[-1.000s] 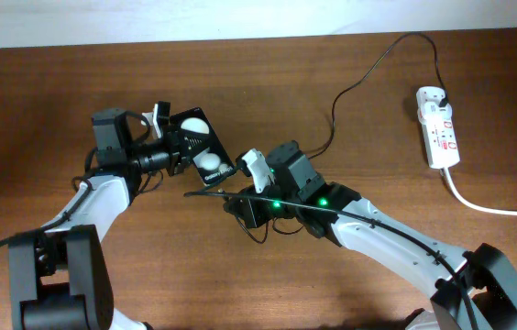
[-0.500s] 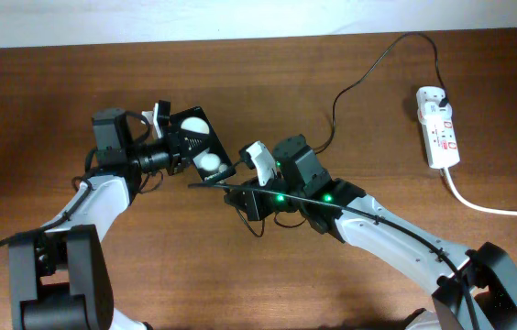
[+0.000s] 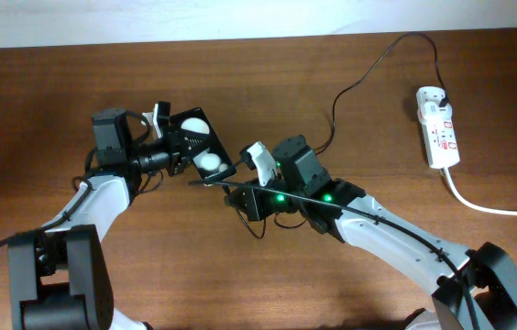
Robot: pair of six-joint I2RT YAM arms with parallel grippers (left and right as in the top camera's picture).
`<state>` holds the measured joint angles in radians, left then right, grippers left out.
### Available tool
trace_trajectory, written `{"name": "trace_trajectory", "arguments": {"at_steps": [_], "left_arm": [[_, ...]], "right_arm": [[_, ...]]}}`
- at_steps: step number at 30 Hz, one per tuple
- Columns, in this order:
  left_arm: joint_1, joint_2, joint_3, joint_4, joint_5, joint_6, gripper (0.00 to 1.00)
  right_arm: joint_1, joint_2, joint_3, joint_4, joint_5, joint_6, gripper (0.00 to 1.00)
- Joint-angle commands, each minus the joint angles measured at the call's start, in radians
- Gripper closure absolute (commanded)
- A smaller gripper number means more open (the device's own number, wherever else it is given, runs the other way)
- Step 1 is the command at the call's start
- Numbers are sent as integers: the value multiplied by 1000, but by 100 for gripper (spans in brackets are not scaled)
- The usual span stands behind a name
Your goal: Plug charger to phone and switch on socket
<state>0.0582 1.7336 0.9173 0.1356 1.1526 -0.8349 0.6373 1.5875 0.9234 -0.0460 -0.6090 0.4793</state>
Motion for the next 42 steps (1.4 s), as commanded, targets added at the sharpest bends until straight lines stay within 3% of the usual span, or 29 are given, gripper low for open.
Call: {"name": "trace_trajectory", "arguments": {"at_steps": [1, 7, 42], "left_arm": [[1, 2, 2, 6, 39, -10, 100], [1, 2, 2, 6, 50, -10, 100], [0, 2, 2, 6, 60, -40, 100]], "right_arm": [[-3, -9, -4, 24, 23, 28, 96], [-3, -8, -4, 28, 76, 88, 96], [18, -8, -4, 80, 71, 79, 96]]}}
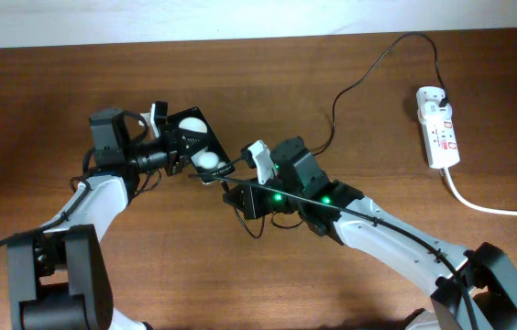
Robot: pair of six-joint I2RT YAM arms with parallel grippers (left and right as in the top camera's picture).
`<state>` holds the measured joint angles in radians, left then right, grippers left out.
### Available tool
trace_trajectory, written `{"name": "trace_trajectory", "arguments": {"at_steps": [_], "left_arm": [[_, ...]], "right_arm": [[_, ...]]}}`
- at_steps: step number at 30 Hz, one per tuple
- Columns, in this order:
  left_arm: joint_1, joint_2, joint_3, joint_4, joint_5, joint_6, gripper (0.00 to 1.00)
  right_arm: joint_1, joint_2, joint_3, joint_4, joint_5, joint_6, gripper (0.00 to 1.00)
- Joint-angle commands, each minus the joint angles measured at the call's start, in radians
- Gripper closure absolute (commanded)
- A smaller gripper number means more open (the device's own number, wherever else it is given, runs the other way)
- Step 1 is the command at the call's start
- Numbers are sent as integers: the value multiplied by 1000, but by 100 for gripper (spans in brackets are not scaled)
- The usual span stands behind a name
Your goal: Plug charger to phone and switch on socket
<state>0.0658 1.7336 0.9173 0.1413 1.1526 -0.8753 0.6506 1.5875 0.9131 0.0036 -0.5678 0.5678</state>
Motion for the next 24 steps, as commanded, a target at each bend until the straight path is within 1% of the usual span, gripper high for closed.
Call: {"name": "trace_trajectory", "arguments": {"at_steps": [1, 3, 7, 9, 11, 13, 14, 24], "left_arm": [[-7, 2, 2, 0, 60, 1, 100], [-7, 2, 2, 0, 60, 1, 100], [-6, 2, 2, 0, 56, 2, 100], [-6, 2, 2, 1, 56, 2, 100], [-6, 2, 2, 1, 56, 2, 100], [-6, 2, 2, 1, 56, 10, 100], [-6, 2, 2, 1, 56, 10, 100], [-7, 2, 2, 1, 56, 9, 100]], "right_arm": [[5, -8, 6, 31, 30, -9, 96], [5, -8, 6, 30, 17, -9, 96], [5, -8, 6, -49, -18, -29, 96], [5, -8, 6, -32, -74, -40, 96], [4, -8, 6, -27, -80, -40, 96], [4, -8, 6, -14, -124, -85, 96], [3, -8, 6, -14, -129, -85, 96], [2, -8, 6, 15, -61, -80, 96]]}}
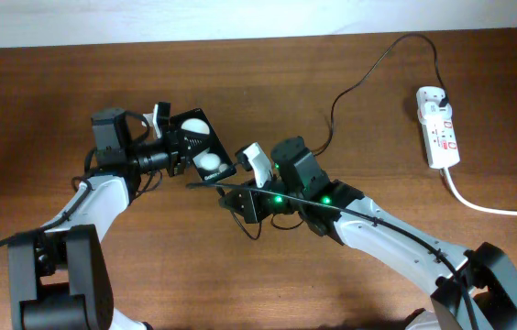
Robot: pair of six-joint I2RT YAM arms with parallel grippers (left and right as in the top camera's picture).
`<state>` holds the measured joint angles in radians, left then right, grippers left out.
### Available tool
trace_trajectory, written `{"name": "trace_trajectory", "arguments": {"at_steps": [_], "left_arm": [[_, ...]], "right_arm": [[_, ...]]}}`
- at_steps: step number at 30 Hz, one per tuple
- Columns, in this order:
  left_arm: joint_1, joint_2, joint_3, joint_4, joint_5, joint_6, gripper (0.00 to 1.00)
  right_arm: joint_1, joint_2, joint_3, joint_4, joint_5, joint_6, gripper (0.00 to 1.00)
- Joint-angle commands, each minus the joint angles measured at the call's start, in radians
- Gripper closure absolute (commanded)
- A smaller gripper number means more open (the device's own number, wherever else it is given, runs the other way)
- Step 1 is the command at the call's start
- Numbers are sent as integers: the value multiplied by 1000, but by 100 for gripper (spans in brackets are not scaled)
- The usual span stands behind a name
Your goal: Plug charger to phone and switch on socket
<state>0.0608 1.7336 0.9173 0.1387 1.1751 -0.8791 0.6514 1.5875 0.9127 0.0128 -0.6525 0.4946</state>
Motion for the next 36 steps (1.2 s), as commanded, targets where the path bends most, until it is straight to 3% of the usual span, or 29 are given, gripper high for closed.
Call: {"name": "trace_trajectory", "arguments": {"at_steps": [1, 36], "left_arm": [[-2, 2, 2, 3, 34, 13, 100], [-6, 2, 2, 3, 42, 13, 100]], "right_arm": [[1, -8, 6, 3, 32, -6, 96], [-24, -8, 6, 45, 176, 109, 96]]}}
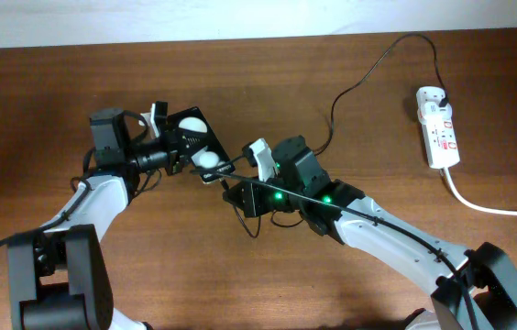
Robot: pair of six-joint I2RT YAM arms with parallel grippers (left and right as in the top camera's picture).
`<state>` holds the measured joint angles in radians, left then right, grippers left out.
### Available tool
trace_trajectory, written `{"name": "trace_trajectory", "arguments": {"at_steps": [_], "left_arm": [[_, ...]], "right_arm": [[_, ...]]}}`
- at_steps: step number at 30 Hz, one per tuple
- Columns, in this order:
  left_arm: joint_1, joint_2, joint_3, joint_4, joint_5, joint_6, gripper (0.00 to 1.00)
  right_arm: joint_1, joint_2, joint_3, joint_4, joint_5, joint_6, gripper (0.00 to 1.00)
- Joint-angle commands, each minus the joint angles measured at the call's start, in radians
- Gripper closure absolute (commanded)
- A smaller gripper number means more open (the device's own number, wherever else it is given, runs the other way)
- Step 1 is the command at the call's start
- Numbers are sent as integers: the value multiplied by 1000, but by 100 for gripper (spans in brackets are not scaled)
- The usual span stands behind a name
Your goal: Plug charger to phone and switch on socket
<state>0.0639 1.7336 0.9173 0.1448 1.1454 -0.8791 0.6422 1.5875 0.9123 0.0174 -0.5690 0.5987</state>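
Observation:
The overhead view shows my left gripper (pixel 174 151) shut on a dark phone (pixel 192 137) with two white round patches, held tilted above the table's left centre. Just to its right, my right gripper (pixel 228 189) is shut on the black charger plug (pixel 214 174), whose tip meets the phone's lower right edge. Whether the plug is seated in the port cannot be told. The black charger cable (pixel 350 87) runs back to a white socket strip (pixel 437 128) at the far right.
The brown wooden table (pixel 57 92) ends at a white wall along the back. A thick white lead (pixel 492 208) leaves the socket strip toward the right edge. Slack black cable loops under my right wrist.
My right gripper has moved slightly up and right, and the phone has tilted a little. The plug tip now touches the phone's lower edge instead of lying just below it.
Throughout, my left gripper held the phone and my right held the plug beside it. At first the plug lay just off the phone's lower corner, then it was against the edge, then slightly below and apart, and now it is against the edge again.

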Motion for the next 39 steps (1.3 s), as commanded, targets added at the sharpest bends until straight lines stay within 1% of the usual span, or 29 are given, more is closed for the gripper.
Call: {"name": "trace_trajectory", "arguments": {"at_steps": [1, 8, 12, 22, 39], "left_arm": [[-16, 2, 2, -2, 72, 13, 100], [-55, 2, 2, 27, 71, 13, 100], [-55, 2, 2, 27, 71, 13, 100], [-55, 2, 2, 27, 71, 13, 100], [-55, 2, 2, 27, 63, 21, 100]], "right_arm": [[-15, -8, 7, 55, 92, 5, 96], [-13, -8, 7, 77, 174, 5, 96], [-13, -8, 7, 138, 178, 5, 96], [-13, -8, 7, 178, 194, 5, 96], [-13, -8, 7, 173, 208, 5, 96]]}}
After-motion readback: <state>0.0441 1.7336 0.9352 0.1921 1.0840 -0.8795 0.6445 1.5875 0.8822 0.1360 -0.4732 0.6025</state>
